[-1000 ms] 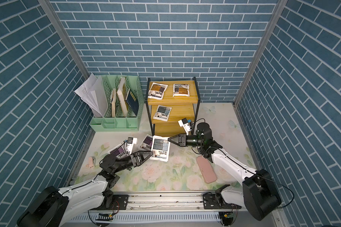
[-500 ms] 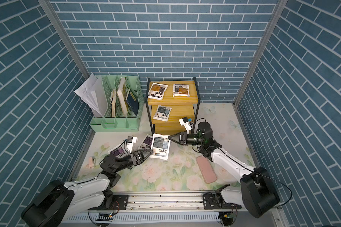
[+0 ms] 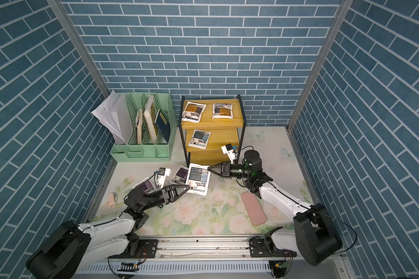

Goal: Place the bagged coffee beans on the shelf by color
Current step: Pick up the coffee beans at the center of the board.

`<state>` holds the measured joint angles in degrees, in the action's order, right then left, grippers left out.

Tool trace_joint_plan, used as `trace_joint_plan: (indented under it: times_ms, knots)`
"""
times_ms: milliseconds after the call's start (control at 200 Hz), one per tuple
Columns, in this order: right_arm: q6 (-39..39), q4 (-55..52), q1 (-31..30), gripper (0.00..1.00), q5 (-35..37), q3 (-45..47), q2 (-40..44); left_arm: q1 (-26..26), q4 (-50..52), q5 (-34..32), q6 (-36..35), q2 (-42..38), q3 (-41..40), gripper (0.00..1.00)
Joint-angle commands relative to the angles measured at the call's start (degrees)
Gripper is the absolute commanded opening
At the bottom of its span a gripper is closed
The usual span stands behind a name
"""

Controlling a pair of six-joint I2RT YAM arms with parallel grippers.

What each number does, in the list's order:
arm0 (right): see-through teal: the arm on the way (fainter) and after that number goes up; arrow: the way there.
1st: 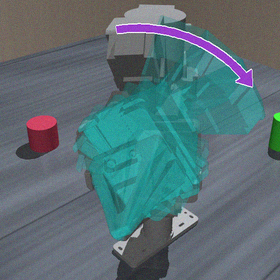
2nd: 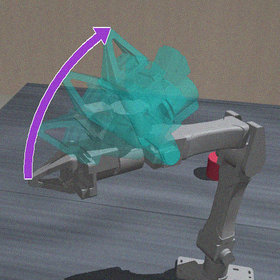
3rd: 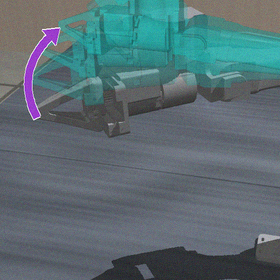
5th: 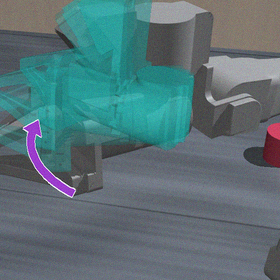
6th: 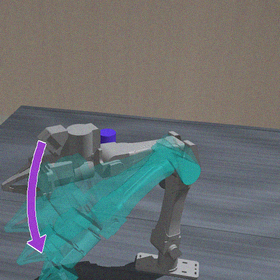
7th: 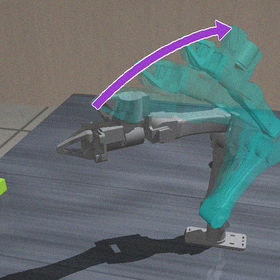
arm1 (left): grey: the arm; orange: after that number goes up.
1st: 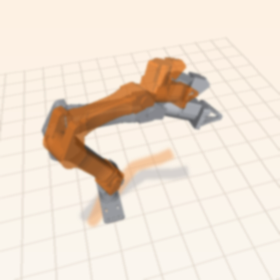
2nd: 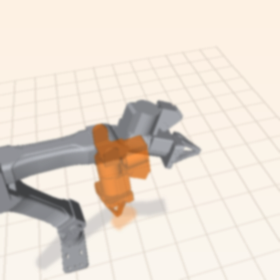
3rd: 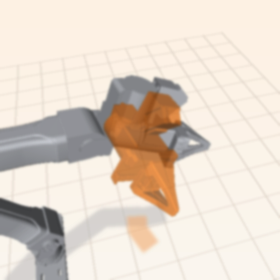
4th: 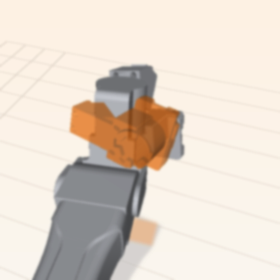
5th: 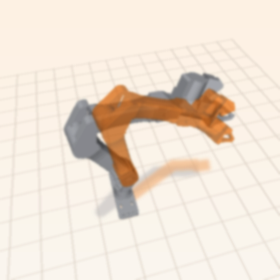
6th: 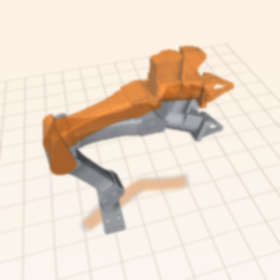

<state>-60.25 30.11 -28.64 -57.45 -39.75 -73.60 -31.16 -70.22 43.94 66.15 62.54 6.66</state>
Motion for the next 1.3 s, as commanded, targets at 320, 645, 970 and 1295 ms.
trace_joint_plan:
  times_ms: [320,645,970,1295]
  knots:
    - [-0.74,2.02,0.5,0.0,-0.82,0.63,0.29,-0.33,2.1,1.05,-2.16,-1.78,1.6,0.08]
    - [1.35,-1.75,1.0,0.09,1.68,0.46,1.23,-0.39,3.52,-0.62,-1.78,-2.68,2.11,0.0]
    - [1.28,-15.92,5.54,0.59,24.6,5.75,16.78,-1.25,5.16,-10.17,5.22,-4.29,5.26,0.0]
    - [-19.01,-11.82,6.32,0.66,39.79,25.14,43.59,-10.54,-3.57,-22.7,13.15,13.27,16.83,0.0]
